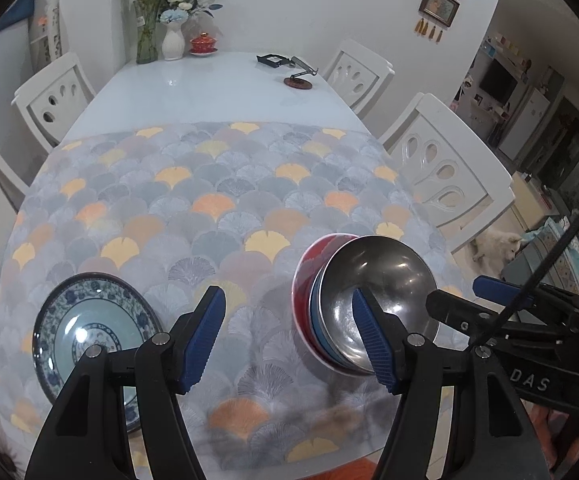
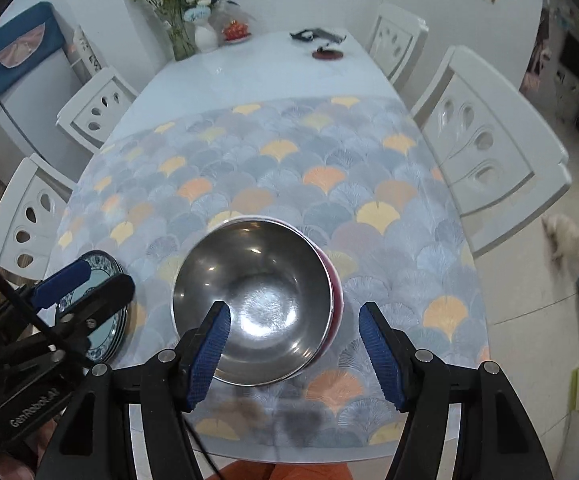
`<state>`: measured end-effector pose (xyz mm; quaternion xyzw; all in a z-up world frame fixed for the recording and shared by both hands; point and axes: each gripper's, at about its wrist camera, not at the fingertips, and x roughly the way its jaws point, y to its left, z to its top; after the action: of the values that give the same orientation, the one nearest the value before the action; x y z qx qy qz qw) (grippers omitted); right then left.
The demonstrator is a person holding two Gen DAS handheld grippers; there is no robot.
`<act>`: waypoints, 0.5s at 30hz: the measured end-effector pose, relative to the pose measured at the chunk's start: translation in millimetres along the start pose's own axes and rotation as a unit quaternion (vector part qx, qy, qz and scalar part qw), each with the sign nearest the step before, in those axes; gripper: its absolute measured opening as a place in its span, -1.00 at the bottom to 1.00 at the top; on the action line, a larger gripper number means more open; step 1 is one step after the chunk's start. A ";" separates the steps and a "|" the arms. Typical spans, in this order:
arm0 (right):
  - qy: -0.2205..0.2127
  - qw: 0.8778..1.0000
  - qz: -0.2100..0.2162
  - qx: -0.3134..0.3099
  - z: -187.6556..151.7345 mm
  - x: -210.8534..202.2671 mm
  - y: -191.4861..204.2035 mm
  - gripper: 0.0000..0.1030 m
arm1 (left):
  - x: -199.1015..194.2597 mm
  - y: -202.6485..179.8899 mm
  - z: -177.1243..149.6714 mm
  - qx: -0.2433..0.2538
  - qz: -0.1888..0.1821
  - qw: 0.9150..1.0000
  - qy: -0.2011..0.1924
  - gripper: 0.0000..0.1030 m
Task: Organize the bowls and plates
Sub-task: 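Position both grippers at the bowl stack rim and close on it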
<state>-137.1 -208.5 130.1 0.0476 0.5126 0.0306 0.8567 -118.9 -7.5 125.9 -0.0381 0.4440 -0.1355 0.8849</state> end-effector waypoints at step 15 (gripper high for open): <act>-0.029 0.998 -0.017 -0.051 -11.9 -24.4 27.4 0.35 | -8.2 10.7 -8.3 -0.030 0.000 1.000 -0.001 0.24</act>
<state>-159.2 -183.1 149.0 -0.0042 0.4862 0.0407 0.8729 -127.9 5.4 125.2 -0.0645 0.4469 -0.1222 0.8839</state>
